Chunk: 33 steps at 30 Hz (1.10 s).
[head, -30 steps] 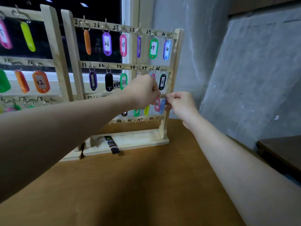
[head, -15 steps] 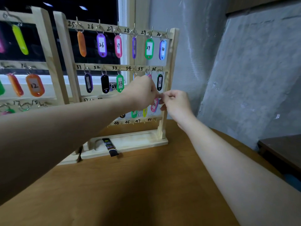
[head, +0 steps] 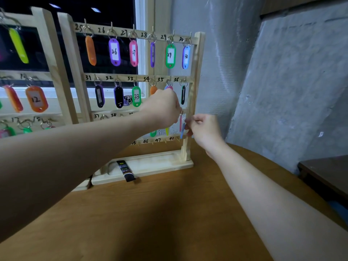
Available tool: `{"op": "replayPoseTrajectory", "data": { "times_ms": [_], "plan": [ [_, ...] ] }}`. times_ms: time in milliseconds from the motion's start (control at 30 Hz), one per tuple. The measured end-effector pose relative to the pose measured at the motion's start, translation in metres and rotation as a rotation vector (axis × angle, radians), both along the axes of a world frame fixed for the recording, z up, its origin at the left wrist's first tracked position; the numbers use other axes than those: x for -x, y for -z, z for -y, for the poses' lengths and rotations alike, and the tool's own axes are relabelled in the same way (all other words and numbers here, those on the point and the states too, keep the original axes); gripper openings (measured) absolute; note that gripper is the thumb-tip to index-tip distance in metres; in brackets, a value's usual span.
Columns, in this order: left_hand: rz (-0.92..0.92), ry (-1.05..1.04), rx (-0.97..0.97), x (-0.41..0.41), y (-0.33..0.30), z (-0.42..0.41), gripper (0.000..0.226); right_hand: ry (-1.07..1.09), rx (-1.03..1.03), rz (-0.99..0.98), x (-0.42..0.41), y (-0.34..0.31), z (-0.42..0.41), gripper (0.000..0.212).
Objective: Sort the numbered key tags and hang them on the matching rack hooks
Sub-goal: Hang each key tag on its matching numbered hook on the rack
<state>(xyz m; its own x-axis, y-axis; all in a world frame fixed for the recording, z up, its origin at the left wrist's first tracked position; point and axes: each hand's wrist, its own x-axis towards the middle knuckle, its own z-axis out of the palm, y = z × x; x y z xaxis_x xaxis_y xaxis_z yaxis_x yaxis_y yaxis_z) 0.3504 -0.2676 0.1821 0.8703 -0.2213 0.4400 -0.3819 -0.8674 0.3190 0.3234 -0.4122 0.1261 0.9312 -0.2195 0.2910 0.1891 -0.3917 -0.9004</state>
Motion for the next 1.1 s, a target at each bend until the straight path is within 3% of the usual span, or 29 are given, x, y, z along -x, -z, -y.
{"op": "replayPoseTrajectory", "data": {
  "times_ms": [133,433,867,967,1100],
  "plan": [
    [-0.010,-0.016,-0.013,-0.002,0.002,0.002,0.036,-0.004,-0.035,-0.012,0.005,0.009,0.005,0.023],
    [-0.027,-0.056,-0.097,0.003,0.001,0.007,0.016,-0.021,-0.049,0.104,0.007,-0.009,-0.001,0.018],
    [-0.032,-0.013,-0.105,0.004,-0.002,0.004,0.025,0.020,0.040,-0.008,0.001,-0.002,-0.004,0.023],
    [0.005,0.032,-0.076,0.014,0.001,0.001,0.033,0.016,0.007,-0.058,0.014,0.004,0.002,0.026],
    [-0.024,0.175,-0.051,0.052,0.009,-0.017,0.026,-0.022,0.067,-0.088,0.056,0.005,0.011,0.022]
  ]
}}
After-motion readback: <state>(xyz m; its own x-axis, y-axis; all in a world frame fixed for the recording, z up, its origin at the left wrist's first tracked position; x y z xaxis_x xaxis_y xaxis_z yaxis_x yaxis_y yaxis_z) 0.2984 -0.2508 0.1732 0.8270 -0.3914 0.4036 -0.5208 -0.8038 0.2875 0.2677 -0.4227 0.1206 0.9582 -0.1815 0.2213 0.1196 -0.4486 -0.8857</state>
